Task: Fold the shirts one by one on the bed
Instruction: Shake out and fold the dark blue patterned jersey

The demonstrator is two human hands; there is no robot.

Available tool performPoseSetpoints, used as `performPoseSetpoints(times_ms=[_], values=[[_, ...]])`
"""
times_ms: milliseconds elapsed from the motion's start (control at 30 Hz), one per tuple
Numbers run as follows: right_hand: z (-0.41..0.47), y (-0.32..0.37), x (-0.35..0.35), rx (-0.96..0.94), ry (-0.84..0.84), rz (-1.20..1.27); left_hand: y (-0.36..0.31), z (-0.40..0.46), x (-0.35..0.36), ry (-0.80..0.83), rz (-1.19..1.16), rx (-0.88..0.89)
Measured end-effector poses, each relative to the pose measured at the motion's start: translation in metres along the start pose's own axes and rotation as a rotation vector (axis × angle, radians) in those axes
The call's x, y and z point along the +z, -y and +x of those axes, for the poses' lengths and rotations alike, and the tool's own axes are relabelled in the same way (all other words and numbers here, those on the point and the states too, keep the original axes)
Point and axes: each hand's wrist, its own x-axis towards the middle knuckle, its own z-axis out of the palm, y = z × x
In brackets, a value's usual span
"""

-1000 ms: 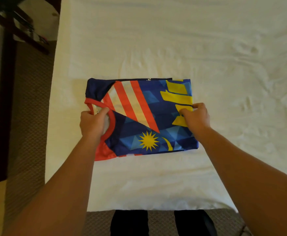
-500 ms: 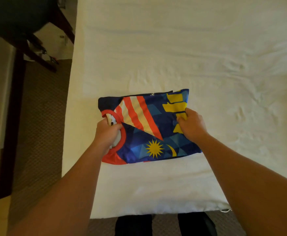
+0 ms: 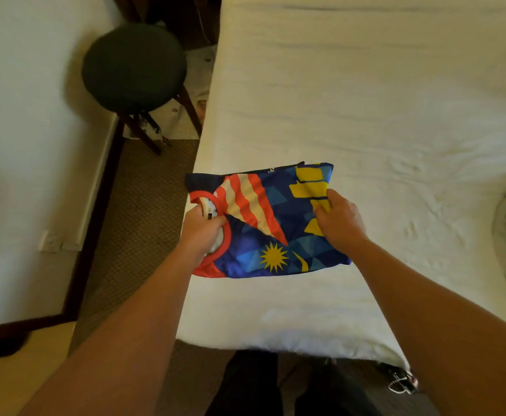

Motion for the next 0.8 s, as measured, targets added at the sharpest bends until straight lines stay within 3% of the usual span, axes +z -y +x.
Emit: performPoseSetpoints(times_ms=[433,800], values=[[-0.085,0.053,-0.058,-0.348,0.148,-0.095,0.016,-0.158,-0.064,-0.238,-0.104,-0.098],[-0.162,0.145,-0.004,-0.624,0.321,-0.149,0.089,-0.260,-0.152,-0.483,-0.238,-0.224]])
